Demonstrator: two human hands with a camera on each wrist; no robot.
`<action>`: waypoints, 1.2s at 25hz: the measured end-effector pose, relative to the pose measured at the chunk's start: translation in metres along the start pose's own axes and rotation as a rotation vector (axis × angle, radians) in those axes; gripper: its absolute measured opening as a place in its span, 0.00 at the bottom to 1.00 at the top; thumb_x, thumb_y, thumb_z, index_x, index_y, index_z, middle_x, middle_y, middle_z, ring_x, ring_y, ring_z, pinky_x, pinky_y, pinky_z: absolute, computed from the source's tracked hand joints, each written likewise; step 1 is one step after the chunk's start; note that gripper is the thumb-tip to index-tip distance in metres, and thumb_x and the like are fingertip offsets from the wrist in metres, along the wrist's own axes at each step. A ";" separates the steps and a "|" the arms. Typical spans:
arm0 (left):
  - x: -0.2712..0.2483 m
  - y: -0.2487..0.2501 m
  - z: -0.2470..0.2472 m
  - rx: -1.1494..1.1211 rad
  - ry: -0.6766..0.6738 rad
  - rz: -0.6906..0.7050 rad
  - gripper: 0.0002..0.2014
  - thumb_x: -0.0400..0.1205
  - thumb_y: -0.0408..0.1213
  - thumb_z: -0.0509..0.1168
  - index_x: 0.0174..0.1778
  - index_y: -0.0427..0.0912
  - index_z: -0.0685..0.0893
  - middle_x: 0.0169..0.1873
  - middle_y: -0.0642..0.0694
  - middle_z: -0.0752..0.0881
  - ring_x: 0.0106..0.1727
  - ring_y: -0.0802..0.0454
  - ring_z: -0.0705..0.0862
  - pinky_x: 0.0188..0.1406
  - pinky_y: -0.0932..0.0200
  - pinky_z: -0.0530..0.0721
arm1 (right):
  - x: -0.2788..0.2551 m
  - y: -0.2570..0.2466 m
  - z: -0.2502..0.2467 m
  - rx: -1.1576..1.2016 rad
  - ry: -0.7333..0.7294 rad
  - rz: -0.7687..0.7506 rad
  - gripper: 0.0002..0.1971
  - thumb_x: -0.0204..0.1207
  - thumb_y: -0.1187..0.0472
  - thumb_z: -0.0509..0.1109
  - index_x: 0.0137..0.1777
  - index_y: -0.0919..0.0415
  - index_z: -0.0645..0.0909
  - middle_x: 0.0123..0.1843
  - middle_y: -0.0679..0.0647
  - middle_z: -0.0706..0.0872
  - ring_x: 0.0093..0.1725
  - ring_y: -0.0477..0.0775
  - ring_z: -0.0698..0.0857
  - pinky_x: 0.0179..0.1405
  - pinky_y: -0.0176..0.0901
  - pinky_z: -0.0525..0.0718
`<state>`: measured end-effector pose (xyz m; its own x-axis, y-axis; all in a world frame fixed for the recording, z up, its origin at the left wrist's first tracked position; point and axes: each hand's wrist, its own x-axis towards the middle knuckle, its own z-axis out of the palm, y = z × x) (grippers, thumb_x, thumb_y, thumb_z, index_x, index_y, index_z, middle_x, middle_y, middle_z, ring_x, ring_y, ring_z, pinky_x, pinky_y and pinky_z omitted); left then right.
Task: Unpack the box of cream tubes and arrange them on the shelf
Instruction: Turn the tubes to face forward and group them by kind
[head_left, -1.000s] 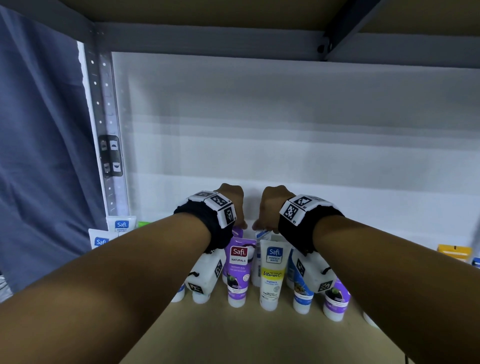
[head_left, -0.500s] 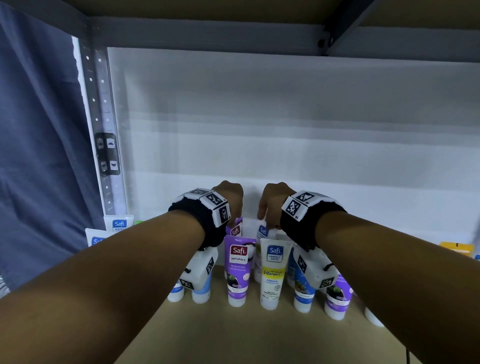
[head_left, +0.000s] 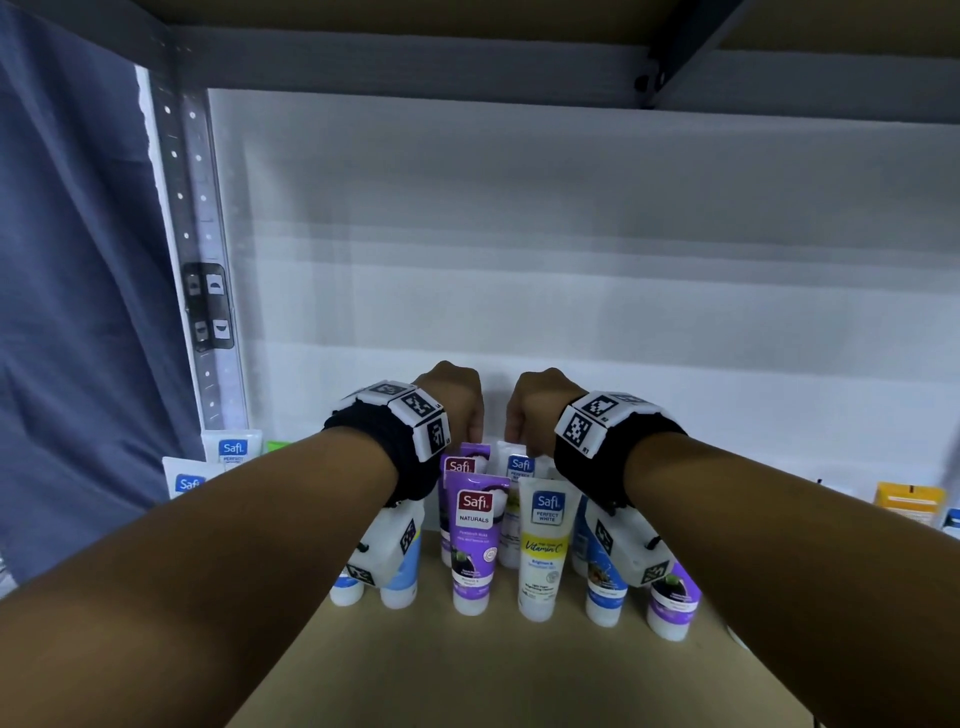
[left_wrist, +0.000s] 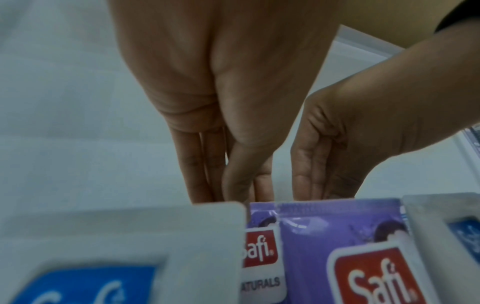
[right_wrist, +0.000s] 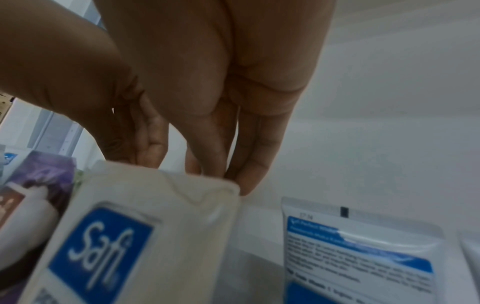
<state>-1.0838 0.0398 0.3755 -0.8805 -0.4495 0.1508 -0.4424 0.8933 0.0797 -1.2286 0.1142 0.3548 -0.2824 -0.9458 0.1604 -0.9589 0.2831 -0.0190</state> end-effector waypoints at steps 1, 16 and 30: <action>0.000 0.000 0.000 -0.007 -0.001 0.002 0.11 0.73 0.22 0.67 0.44 0.37 0.92 0.42 0.40 0.92 0.47 0.46 0.90 0.50 0.54 0.89 | -0.003 -0.002 -0.002 0.017 0.002 0.006 0.14 0.60 0.74 0.76 0.40 0.54 0.89 0.44 0.55 0.90 0.43 0.55 0.90 0.48 0.48 0.90; -0.031 0.018 -0.035 0.011 0.117 0.077 0.12 0.77 0.26 0.68 0.54 0.36 0.90 0.46 0.47 0.89 0.58 0.47 0.85 0.57 0.53 0.85 | -0.058 -0.002 -0.059 0.079 0.036 0.141 0.14 0.69 0.75 0.72 0.50 0.62 0.91 0.53 0.61 0.90 0.51 0.58 0.89 0.55 0.46 0.88; 0.028 0.115 -0.023 -0.045 0.058 0.112 0.10 0.72 0.29 0.75 0.49 0.36 0.91 0.50 0.41 0.90 0.45 0.51 0.86 0.43 0.62 0.84 | -0.098 0.070 -0.071 0.052 0.014 0.316 0.12 0.67 0.73 0.75 0.52 0.70 0.86 0.52 0.65 0.88 0.50 0.64 0.89 0.53 0.54 0.89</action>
<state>-1.1556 0.1300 0.4120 -0.9122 -0.3474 0.2175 -0.3323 0.9375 0.1035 -1.2660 0.2376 0.4081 -0.5667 -0.8098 0.1521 -0.8238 0.5539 -0.1202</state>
